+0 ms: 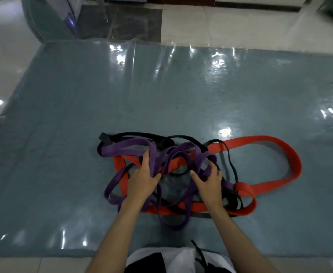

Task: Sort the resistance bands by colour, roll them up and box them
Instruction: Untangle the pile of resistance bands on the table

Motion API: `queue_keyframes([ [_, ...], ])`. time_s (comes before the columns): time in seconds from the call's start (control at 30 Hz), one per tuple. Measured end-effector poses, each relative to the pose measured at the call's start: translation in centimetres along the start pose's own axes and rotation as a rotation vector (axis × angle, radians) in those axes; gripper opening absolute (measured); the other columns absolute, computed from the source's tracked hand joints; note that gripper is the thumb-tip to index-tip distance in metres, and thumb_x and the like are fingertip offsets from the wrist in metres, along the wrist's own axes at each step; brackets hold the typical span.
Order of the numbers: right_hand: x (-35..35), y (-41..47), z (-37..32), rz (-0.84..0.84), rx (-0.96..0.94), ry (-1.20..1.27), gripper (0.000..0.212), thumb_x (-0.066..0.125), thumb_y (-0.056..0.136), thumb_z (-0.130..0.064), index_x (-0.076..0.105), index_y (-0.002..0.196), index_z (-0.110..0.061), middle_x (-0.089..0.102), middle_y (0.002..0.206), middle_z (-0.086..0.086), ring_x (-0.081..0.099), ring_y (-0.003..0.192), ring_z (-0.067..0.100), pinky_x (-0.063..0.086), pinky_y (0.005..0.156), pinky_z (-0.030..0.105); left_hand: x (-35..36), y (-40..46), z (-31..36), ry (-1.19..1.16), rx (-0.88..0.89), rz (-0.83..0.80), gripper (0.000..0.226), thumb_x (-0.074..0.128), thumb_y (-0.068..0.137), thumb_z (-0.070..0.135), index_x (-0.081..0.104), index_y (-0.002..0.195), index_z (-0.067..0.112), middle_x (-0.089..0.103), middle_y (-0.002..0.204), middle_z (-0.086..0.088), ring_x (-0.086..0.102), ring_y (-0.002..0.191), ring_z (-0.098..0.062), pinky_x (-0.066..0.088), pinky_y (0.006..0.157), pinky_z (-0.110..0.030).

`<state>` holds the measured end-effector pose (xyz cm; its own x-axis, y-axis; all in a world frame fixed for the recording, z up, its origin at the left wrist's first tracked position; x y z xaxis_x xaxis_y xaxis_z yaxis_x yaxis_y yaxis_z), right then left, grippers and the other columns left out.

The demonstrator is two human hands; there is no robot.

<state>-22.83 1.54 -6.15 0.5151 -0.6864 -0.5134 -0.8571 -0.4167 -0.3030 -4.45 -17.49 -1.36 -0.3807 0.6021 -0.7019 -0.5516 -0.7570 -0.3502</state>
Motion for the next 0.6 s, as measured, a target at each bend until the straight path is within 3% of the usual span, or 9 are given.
queue_keyframes([
  [0.1,0.7,0.3,-1.6,0.102,-0.064,-0.318,0.085,0.079,0.078,-0.062,0.045,0.148,-0.027,0.034,0.144,0.01,0.045,0.129,0.028,0.056,0.095,0.048,-0.6,0.3,-0.1,0.006,-0.002,0.06,0.101,0.075,0.094,0.022,0.004,0.164,0.042,0.073,0.105,-0.005,0.066,0.077,-0.018,0.041,0.054,-0.019],
  [0.17,1.1,0.9,-2.4,0.165,-0.109,-0.456,0.083,0.08,0.074,-0.065,0.052,0.14,-0.022,0.04,0.142,0.016,0.046,0.129,0.035,0.055,0.095,0.05,-1.1,0.8,-0.7,-0.086,-0.014,0.112,0.099,0.077,0.091,0.019,0.013,0.163,0.043,0.075,0.111,0.0,0.07,0.087,-0.018,0.051,0.064,-0.022],
  [0.23,1.3,2.2,-2.4,0.148,-0.065,-0.556,0.089,0.081,0.071,-0.067,0.05,0.139,-0.018,0.046,0.139,0.02,0.048,0.128,0.039,0.053,0.095,0.052,-1.4,1.6,-1.6,-0.22,-0.029,0.137,0.097,0.082,0.087,0.018,0.023,0.161,0.04,0.074,0.116,0.005,0.072,0.102,-0.017,0.06,0.082,-0.036],
  [0.33,1.7,4.4,-0.6,-0.018,0.036,-0.634,0.099,0.083,0.072,-0.062,0.037,0.147,-0.017,0.05,0.139,0.02,0.05,0.128,0.042,0.054,0.093,0.052,-1.6,2.7,-2.3,-0.407,-0.036,0.068,0.095,0.089,0.08,0.013,0.036,0.156,0.033,0.076,0.103,0.01,0.072,0.099,-0.008,0.061,0.091,-0.043],
  [0.4,1.3,5.4,0.0,-0.089,0.013,-0.649,0.088,0.079,0.074,-0.06,0.042,0.142,-0.019,0.061,0.127,0.015,0.06,0.114,0.038,0.057,0.086,0.049,-1.9,3.1,-2.0,-0.461,-0.028,-0.006,0.098,0.092,0.077,0.014,0.036,0.156,0.032,0.076,0.1,0.01,0.071,0.099,-0.004,0.059,0.093,-0.038],
  [0.5,-0.2,6.5,0.6,-0.159,-0.024,-0.507,0.051,0.079,0.081,-0.042,0.064,0.126,-0.022,0.073,0.108,0.005,0.069,0.099,0.031,0.057,0.079,0.041,-2.6,3.3,-1.4,-0.463,0.004,-0.059,0.106,0.095,0.073,0.017,0.034,0.159,0.033,0.076,0.094,0.008,0.072,0.094,-0.002,0.056,0.092,-0.031],
  [0.6,-2.7,7.2,1.1,-0.168,0.084,0.013,0.016,0.082,0.085,-0.017,0.076,0.1,-0.019,0.075,0.088,0.007,0.07,0.084,0.027,0.057,0.08,0.046,-3.7,3.3,-1.4,-0.418,0.053,-0.056,0.106,0.098,0.069,0.026,0.039,0.156,0.036,0.075,0.096,0.011,0.072,0.093,-0.004,0.058,0.093,-0.036],
])
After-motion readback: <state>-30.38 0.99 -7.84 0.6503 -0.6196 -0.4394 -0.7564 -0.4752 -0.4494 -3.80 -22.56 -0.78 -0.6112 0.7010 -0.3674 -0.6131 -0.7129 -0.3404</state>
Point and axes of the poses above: each hand's wrist, its own y-axis towards the middle knuckle, its own x-axis out of the palm, z = x × y, the point moved 8 cm from there along y, towards the middle knuckle
